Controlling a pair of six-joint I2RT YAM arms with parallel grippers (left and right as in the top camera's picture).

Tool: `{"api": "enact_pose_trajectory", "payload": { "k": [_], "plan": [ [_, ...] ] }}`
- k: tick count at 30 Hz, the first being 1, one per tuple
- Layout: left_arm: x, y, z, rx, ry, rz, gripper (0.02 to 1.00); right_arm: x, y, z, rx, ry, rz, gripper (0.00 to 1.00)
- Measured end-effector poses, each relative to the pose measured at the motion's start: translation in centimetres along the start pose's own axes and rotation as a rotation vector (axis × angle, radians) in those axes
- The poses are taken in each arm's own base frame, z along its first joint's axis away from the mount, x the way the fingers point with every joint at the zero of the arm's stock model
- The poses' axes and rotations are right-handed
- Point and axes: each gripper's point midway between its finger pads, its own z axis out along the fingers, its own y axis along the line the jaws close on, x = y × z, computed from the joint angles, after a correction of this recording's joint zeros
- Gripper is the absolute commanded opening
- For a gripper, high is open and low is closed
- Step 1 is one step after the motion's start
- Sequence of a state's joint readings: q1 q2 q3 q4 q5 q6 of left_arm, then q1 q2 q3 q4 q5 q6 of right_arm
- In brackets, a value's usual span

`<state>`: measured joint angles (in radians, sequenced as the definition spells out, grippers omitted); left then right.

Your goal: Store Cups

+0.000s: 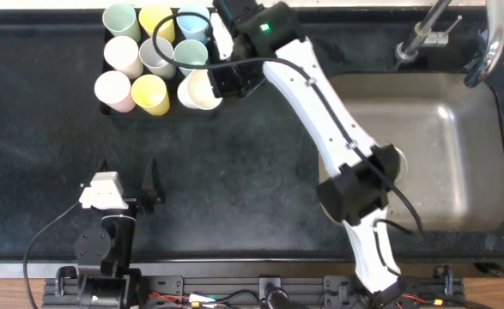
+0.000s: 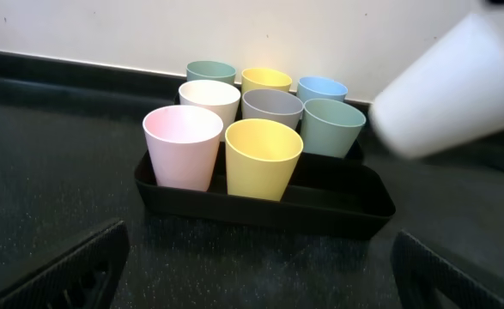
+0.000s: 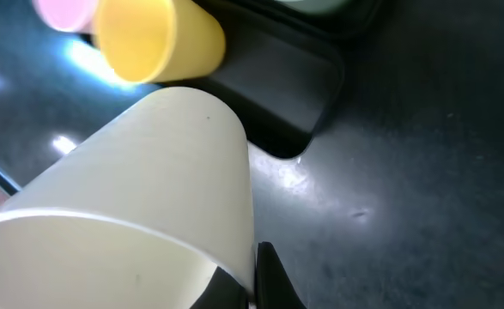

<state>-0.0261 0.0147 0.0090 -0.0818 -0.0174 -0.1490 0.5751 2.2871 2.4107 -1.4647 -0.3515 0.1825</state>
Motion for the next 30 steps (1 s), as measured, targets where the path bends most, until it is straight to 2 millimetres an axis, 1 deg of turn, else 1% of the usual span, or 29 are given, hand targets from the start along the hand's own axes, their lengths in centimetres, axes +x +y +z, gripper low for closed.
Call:
{"api": "enact_pose_trajectory", "payload": {
  "k": [2,4,6,9,11,18,26,30],
  "plan": [
    [0.0,0.0,0.0,0.0,0.0,0.0,1.0,0.0,-0.5,1.5,0.004,0.023,0.026,0.042],
    [0.0,0.0,0.0,0.0,0.0,0.0,1.0,-0.4,-0.7,2.5,0.001,0.025,0.049,0.042],
    [0.0,0.0,0.0,0.0,0.0,0.0,1.0,-1.3,-0.5,2.9,-0.01,-0.007,0.059,0.042],
    [0.0,0.0,0.0,0.0,0.0,0.0,1.0,-2.8,-0.1,2.8,-0.031,-0.066,0.081,0.042],
    [0.0,0.0,0.0,0.0,0.0,0.0,1.0,-3.2,0.1,2.8,-0.04,-0.08,0.102,0.042],
    [0.0,0.0,0.0,0.0,0.0,0.0,1.0,-3.0,0.0,2.9,-0.039,-0.069,0.164,0.04],
    [0.0,0.0,0.0,0.0,0.0,0.0,1.0,-2.0,-1.3,5.5,-0.012,0.003,0.221,0.045],
    [0.0,0.0,0.0,0.0,0.0,0.0,1.0,-1.9,-1.5,5.9,-0.007,0.009,0.231,0.045]
  ]
}}
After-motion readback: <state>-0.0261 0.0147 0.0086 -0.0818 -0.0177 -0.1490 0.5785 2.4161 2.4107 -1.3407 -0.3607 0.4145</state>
